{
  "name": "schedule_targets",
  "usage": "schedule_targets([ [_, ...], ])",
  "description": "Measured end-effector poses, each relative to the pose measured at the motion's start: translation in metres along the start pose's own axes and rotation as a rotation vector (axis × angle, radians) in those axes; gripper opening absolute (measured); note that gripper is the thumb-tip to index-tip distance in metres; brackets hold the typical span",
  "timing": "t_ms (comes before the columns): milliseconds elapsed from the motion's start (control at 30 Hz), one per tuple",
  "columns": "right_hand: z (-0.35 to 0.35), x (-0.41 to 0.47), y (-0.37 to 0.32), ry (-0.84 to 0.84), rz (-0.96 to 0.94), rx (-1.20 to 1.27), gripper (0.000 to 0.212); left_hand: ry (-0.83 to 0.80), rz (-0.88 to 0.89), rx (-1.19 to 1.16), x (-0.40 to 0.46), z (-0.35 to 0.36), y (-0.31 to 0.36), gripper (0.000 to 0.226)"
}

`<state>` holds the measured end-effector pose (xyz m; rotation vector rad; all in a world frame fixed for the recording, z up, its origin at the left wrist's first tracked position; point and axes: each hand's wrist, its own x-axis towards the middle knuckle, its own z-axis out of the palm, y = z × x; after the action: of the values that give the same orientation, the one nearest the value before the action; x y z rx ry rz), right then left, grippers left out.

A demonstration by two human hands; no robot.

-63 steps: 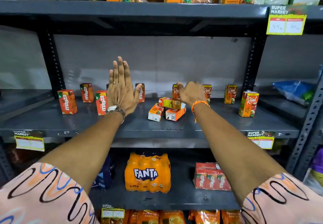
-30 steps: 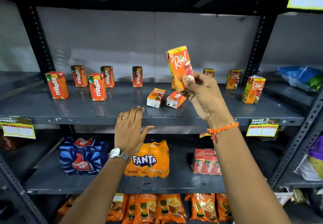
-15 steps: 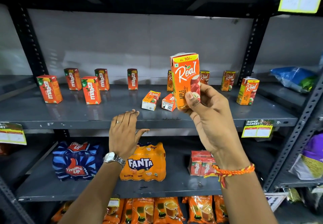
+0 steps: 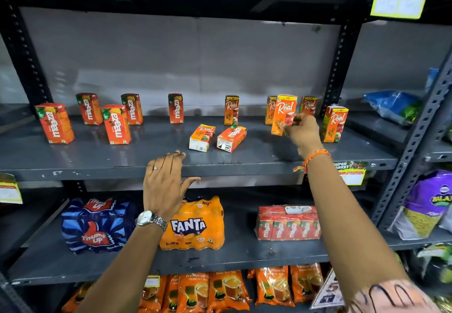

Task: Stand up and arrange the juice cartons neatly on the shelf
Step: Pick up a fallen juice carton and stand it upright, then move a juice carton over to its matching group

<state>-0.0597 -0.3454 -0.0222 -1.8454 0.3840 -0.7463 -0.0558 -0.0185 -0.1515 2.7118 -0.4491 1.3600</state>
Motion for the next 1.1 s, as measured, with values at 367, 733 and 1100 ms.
schedule_targets([
  [367,0.008,0.034,0.023,-0.049,0.076,-0.297,0.035,-0.012,-0.02,0.01,-0.004,0.0,0.0,0.068],
  [733,0.062,-0.065,-0.014,0.11,-0.111,-0.31,0.048,-0.024,-0.026,0.003,0.001,-0.003,0.002,0.071],
  [1100,0.11,-0.079,-0.04,-0.142,-0.035,-0.516,0.069,0.007,-0.017,0.018,0.0,0.001,0.0,0.067],
])
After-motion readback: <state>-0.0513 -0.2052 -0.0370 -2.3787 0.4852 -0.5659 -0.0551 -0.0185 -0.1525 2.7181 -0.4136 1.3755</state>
